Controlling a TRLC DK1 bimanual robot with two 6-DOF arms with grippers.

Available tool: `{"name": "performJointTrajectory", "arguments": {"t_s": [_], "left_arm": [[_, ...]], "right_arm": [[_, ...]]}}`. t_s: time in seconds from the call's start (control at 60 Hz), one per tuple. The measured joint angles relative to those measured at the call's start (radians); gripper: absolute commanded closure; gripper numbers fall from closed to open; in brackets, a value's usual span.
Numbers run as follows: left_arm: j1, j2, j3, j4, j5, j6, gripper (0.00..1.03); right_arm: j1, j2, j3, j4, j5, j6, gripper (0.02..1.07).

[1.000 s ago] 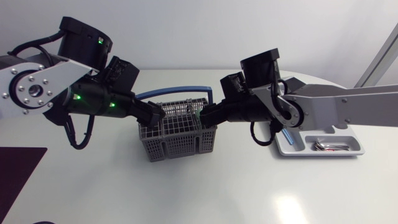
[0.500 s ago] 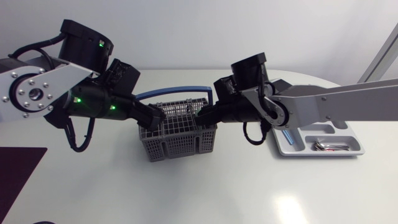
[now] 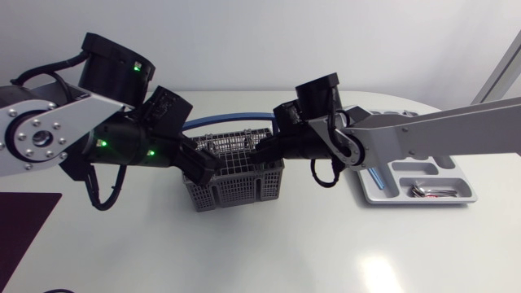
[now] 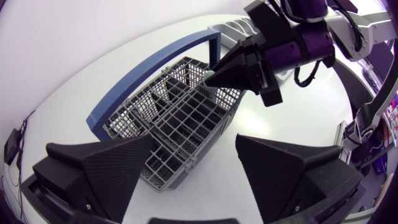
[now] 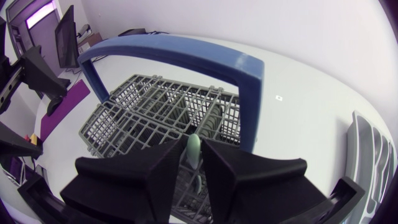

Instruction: Unload the cutlery basket into the drawer organizer.

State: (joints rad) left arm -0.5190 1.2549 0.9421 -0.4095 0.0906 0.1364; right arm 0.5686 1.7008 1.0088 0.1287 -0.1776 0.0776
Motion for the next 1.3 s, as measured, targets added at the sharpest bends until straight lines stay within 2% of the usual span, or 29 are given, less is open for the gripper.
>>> {"name": "performJointTrajectory", "arguments": {"t_s": [0.15,0.567,1.133,1.3], "left_arm": [[-0.002,-0.019,0.0,0.0,0.007,0.019,0.1],[-0.003,-0.02,-0.024,0.0,0.007,0.044,0.1],[-0.039,-0.02,-0.04,0.0,0.007,0.045,0.1],[-0.046,-0.02,-0.04,0.0,0.007,0.045,0.1]], "right_arm": [[0.0,0.011,0.013,0.004,0.0,-0.004,1.0],[0.001,-0.055,-0.008,0.014,-0.01,-0.019,1.01],[0.037,-0.361,-0.108,0.032,-0.062,-0.005,1.01],[0.034,-0.475,-0.128,-0.016,-0.064,-0.002,1.01]]}}
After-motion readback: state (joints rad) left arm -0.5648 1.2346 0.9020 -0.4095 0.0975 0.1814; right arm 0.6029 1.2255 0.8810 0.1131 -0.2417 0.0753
